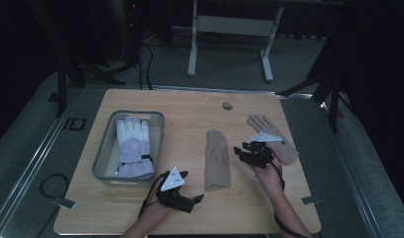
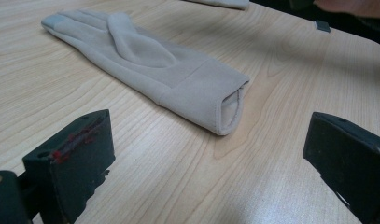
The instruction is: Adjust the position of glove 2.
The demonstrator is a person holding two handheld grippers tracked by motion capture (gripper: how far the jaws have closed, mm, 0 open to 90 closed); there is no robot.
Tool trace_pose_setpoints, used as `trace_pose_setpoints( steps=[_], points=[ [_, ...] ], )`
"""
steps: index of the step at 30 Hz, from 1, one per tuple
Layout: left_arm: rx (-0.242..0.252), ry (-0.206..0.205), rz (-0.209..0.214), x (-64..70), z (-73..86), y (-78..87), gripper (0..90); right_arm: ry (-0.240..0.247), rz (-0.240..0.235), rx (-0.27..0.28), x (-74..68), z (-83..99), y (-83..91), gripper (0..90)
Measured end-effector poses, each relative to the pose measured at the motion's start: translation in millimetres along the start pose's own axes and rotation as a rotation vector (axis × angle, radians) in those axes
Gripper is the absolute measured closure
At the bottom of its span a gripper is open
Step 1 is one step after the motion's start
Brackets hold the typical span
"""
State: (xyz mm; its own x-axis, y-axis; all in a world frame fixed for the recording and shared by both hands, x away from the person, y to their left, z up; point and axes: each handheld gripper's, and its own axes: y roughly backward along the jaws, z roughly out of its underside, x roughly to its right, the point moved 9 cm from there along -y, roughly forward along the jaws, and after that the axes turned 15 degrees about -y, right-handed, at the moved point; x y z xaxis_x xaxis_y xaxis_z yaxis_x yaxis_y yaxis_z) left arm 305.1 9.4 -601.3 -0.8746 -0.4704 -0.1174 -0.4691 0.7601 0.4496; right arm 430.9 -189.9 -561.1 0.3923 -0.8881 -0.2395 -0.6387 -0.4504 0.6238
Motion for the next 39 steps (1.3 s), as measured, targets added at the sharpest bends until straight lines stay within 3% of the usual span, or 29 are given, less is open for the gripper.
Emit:
trace_pose_setpoints(
  steps=[9, 14, 21, 30, 32, 39],
  points=[
    [-0.003, 0.0, -0.001, 0.1, 0.1, -0.4, 2.0, -0.008, 0.05, 0.061, 55.9, -19.1, 28.1, 55.7],
    [-0.001, 0.001, 0.0, 0.4, 0.0, -0.2, 2.0, -0.012, 0.069, 0.074, 81.6, -25.8, 32.8, 55.3],
    [-0.003, 0.002, 0.004, 0.4, 0.3, -0.2, 2.0, -0.059, 0.11, 0.043, 118.8, -27.3, 25.8, 53.9],
    [-0.002, 0.006, 0.011, 0.4, 0.2, -0.3, 2.0, -0.068, 0.132, 0.016, 150.5, -32.7, 15.7, 51.4],
    [-0.002, 0.005, 0.01, 0.6, 0.2, -0.3, 2.0, -0.051, 0.142, 0.011, 156.6, -33.7, 13.3, 50.9],
    [-0.003, 0.005, 0.011, 0.9, 0.2, -0.3, 2.0, -0.092, 0.146, -0.023, 175.9, -30.4, -1.4, 52.1]
  ],
)
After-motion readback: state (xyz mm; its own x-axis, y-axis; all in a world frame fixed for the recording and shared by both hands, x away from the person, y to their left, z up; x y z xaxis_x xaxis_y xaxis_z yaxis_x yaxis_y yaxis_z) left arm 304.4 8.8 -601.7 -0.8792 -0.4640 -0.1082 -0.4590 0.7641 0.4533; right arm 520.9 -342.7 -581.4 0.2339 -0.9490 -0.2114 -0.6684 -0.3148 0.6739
